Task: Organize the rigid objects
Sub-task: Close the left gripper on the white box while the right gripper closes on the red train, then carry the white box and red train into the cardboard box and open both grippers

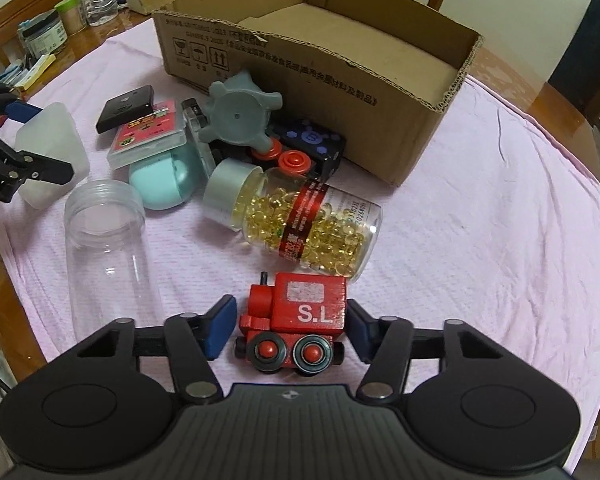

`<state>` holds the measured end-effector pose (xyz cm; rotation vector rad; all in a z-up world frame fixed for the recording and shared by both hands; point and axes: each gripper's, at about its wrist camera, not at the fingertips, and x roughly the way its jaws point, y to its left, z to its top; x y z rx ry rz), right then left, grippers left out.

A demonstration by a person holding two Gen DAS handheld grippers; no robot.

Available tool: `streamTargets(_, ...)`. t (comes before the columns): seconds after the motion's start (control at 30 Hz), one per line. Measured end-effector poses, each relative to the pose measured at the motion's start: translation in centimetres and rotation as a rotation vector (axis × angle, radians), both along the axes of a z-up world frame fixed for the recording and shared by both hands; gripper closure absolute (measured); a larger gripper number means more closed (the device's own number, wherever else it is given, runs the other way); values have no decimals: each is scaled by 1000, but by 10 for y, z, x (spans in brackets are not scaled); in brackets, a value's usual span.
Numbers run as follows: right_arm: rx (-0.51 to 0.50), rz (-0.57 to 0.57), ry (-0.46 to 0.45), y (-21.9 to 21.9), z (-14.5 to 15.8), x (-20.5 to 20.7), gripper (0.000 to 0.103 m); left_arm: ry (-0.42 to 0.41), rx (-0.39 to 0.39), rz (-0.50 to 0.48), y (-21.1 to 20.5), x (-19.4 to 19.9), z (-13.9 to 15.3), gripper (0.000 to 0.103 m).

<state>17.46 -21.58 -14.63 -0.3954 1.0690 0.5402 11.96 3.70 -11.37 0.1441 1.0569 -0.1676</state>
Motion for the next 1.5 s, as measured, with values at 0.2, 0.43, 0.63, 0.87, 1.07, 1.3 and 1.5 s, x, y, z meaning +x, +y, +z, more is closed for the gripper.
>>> streamTargets(0.2,-19,-3,-4,1,0,0,46,12,6,-8,1,1,2,20)
streamTargets(0.43,-21,-4,-2,0,10,-1,46,20,14,-44,4,1,17,20)
streamTargets(0.63,1,-1,-14,-1,34,1,46,5,15,-108,4,9,52,20)
streamTargets(0.87,57,-15,-49,3,78,17,46,-105,42,-205,-12,40,100,20)
streamTargets(1.07,125,-51,-89,11,106,50,46,-184,23,-230,-30,97,121,20)
streamTargets(1.3,125,-65,-157,19,121,87,46,-209,6,-196,-47,173,116,20)
streamTargets(1.5,119,-88,-167,20,122,110,46,-177,11,-152,-54,223,91,20)
